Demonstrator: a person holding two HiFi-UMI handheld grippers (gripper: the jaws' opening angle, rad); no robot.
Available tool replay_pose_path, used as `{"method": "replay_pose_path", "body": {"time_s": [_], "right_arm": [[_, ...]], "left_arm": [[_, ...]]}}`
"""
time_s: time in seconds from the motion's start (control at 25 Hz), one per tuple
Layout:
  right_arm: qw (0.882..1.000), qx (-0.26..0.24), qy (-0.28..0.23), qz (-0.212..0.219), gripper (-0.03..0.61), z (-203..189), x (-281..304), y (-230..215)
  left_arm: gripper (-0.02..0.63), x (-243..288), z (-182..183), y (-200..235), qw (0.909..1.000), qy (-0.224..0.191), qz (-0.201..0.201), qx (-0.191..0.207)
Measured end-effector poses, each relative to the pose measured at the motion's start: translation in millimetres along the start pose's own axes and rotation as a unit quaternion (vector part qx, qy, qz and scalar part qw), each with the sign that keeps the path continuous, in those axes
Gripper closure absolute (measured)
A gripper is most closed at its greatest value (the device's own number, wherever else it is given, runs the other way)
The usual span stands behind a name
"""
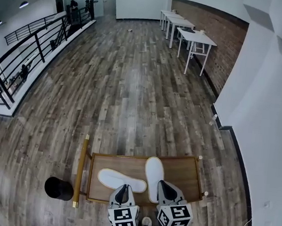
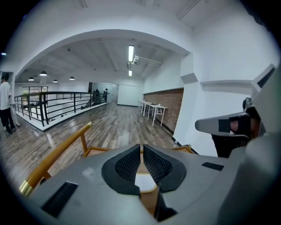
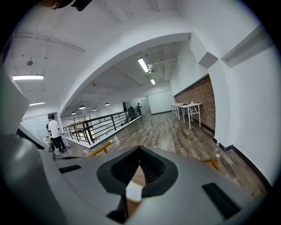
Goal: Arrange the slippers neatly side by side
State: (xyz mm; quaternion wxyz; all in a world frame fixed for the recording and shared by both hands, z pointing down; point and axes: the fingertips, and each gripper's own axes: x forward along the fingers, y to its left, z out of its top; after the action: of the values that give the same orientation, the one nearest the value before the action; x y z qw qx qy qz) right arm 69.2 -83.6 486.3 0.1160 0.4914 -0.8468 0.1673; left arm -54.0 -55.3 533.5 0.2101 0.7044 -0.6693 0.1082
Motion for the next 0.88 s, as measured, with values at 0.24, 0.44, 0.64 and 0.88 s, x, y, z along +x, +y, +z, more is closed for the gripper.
{"method": "replay_pose_path", "body": {"time_s": [0.24, 0.44, 0.64, 0.88], "right_arm": [[1.0, -0.004, 0.006, -0.021, 0.58, 0.7, -1.0, -11.2], [0.999, -0.006, 0.008, -0.032, 0.58, 1.5, -2.3, -20.0], [0.999, -0.009, 0.01, -0.037, 0.58, 3.0, -2.9, -24.0], [0.999, -0.004, 0.012, -0.043, 0.58, 1.0, -2.5, -30.9]], "left_arm": [[0.612, 12.9, -18.0, 22.7, 0.9974, 0.032, 0.038, -0.053], [0.611, 27.1, -29.8, 47.0, 0.9893, 0.058, 0.077, -0.11], [0.576, 44.2, -32.1, 65.5, 0.979, 0.066, 0.084, -0.174], [0.514, 62.5, -47.2, 83.5, 0.9498, 0.094, 0.102, -0.28]]}}
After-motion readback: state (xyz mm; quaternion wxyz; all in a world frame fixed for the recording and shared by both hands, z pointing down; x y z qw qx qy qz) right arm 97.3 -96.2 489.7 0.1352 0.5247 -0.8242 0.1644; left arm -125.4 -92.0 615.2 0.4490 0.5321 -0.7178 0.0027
